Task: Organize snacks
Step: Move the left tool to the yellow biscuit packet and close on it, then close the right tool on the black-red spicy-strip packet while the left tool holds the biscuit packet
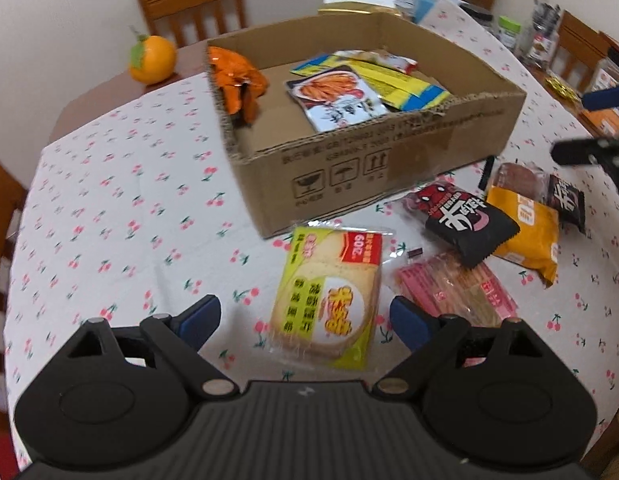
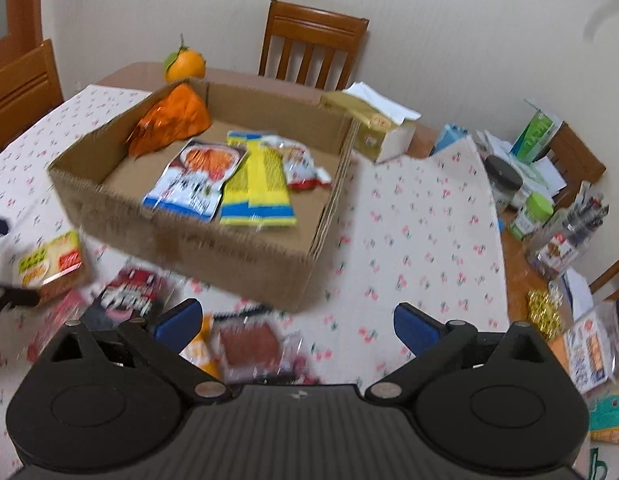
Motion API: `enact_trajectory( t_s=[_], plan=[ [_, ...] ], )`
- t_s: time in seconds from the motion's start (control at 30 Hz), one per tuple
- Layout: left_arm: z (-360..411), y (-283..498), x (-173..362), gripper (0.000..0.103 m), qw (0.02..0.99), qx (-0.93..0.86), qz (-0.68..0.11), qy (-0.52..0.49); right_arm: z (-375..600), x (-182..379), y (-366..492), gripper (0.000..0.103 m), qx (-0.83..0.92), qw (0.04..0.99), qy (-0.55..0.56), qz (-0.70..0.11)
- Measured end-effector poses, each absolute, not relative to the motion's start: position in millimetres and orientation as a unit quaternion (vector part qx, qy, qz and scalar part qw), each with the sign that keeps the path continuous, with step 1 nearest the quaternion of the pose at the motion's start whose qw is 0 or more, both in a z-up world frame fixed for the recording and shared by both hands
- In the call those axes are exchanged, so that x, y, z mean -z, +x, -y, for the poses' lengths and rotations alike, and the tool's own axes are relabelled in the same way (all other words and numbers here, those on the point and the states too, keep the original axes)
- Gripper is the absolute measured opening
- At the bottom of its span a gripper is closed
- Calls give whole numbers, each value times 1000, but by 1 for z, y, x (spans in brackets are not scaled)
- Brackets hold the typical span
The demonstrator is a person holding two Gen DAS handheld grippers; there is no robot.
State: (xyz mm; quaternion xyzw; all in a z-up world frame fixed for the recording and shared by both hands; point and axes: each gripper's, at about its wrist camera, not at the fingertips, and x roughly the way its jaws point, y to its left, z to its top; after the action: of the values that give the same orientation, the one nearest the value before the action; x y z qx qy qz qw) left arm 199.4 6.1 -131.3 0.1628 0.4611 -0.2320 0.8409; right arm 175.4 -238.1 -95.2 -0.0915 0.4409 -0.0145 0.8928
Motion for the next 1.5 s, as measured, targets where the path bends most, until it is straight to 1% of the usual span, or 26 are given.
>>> enact_trajectory(
  t_s=[0.13,0.2,0.27,0.33,0.4,0.47,0.7,0.83,1.0,1.03,1.1,1.17,1.23,1.33,1.5],
  plan=[
    [1,208,139,86,830,253,-462,181,244,102,162,103,14,888,-71,-455],
    [4,211,142,78,825,260,-465,186,248,105,156,103,19,885,-64,-461],
    [5,215,144,75,821,268,-470,180,251,108,152,103,20,882,-57,-467],
    [5,217,146,69,818,273,-475,176,255,112,148,103,22,879,-52,-474],
    [4,219,146,57,817,279,-479,158,257,116,145,103,25,875,-49,-482],
    [3,219,146,55,819,275,-479,154,260,123,144,103,26,870,-48,-490],
    [-11,209,142,55,826,238,-498,110,274,145,138,102,23,852,-74,-518],
    [-17,200,141,55,829,212,-510,88,280,157,141,95,9,842,-92,-532],
    [-17,194,142,55,830,199,-516,74,283,159,156,92,-39,848,-89,-522],
    [-16,194,142,55,830,197,-516,75,282,159,160,89,-50,849,-93,-518],
    [-14,193,142,55,831,195,-515,78,280,158,167,81,-75,849,-92,-515],
    [-13,194,142,56,833,195,-512,80,279,157,171,69,-92,848,-85,-514],
    [-13,194,142,56,834,192,-512,80,279,157,173,62,-107,848,-72,-515],
    [-14,195,143,57,835,188,-512,78,280,156,172,56,-95,849,-60,-517],
    [-13,193,143,58,834,188,-513,83,285,153,158,55,-33,844,-29,-535]
  ],
)
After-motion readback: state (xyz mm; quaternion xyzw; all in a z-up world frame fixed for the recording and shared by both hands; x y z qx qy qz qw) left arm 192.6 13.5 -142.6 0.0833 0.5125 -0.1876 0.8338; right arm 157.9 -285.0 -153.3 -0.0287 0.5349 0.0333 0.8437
